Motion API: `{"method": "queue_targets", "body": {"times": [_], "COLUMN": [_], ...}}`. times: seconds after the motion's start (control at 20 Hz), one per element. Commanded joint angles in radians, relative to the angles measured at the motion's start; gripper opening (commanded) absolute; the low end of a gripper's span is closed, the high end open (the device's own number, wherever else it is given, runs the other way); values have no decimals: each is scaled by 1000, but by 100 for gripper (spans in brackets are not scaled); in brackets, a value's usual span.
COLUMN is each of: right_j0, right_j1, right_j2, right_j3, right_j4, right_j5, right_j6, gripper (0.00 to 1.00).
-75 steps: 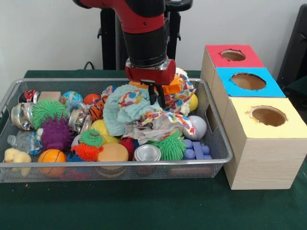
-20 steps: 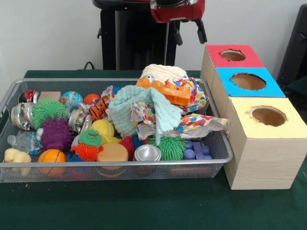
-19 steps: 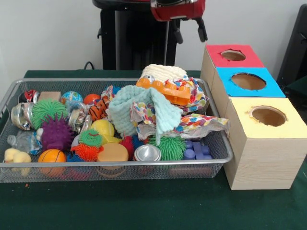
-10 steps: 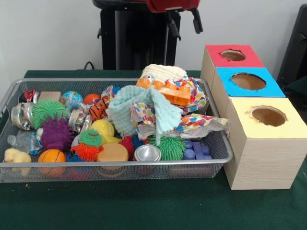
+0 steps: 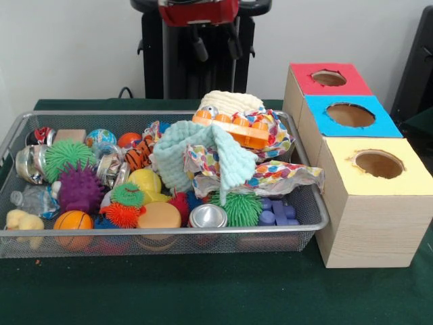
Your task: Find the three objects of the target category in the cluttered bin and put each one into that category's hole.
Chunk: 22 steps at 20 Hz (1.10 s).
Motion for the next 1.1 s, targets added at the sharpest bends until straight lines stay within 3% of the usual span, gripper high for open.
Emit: {"method": "queue_targets", "body": {"times": [0.05, 0.5, 0.75, 1.1], "right_j0": [-55, -118, -144, -178], "right_j1": [90, 159, 161, 226], "right_j2": [24, 49, 69, 83], "right_j3": [-85, -67, -21, -47], "right_j4": [-95, -169, -193, -251], "right_j5": [60, -61, -128, -179], "right_j6": [-35, -76, -77, -91], "gripper": [100, 100, 100, 100]}}
